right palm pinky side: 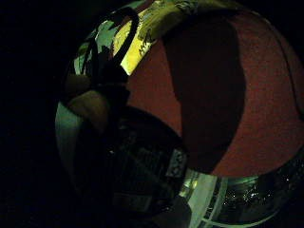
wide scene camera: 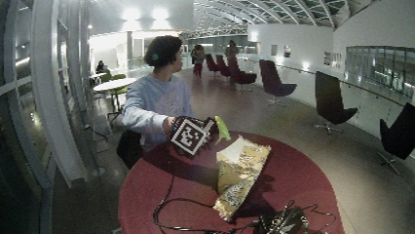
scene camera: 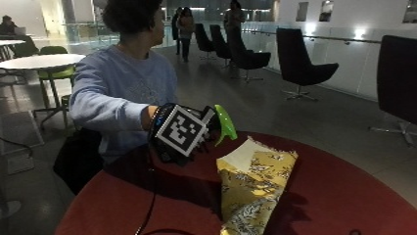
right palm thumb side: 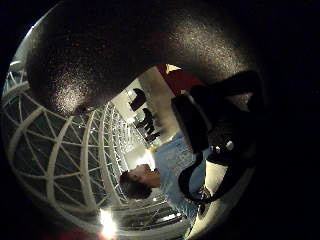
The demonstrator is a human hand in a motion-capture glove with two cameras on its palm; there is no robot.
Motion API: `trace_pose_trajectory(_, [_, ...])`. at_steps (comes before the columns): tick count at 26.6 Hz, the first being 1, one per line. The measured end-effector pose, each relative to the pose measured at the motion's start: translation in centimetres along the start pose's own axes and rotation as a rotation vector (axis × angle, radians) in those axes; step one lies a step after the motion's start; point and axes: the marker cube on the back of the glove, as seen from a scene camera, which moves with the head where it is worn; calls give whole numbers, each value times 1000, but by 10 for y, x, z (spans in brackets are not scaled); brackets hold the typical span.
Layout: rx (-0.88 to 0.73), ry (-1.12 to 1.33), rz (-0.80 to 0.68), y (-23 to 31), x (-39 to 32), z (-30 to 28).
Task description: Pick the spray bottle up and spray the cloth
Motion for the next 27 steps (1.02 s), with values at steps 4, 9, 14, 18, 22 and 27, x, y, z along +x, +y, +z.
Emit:
trace_pose_trajectory(4, [39,-20,0,-5,-3,-1])
trace_pose_trajectory(9, [58,-70,-7,-5,-13,0])
trace_pose_trajectory(14, [22,-4,-26,3,-5,3])
trace_pose_trajectory(18, [-22,-32,-27,9,-7,8])
trace_pose_trajectory(22, [7,-64,-21,4,-8,11])
trace_pose_trajectory(27, [28,-51,-32,2,-7,11])
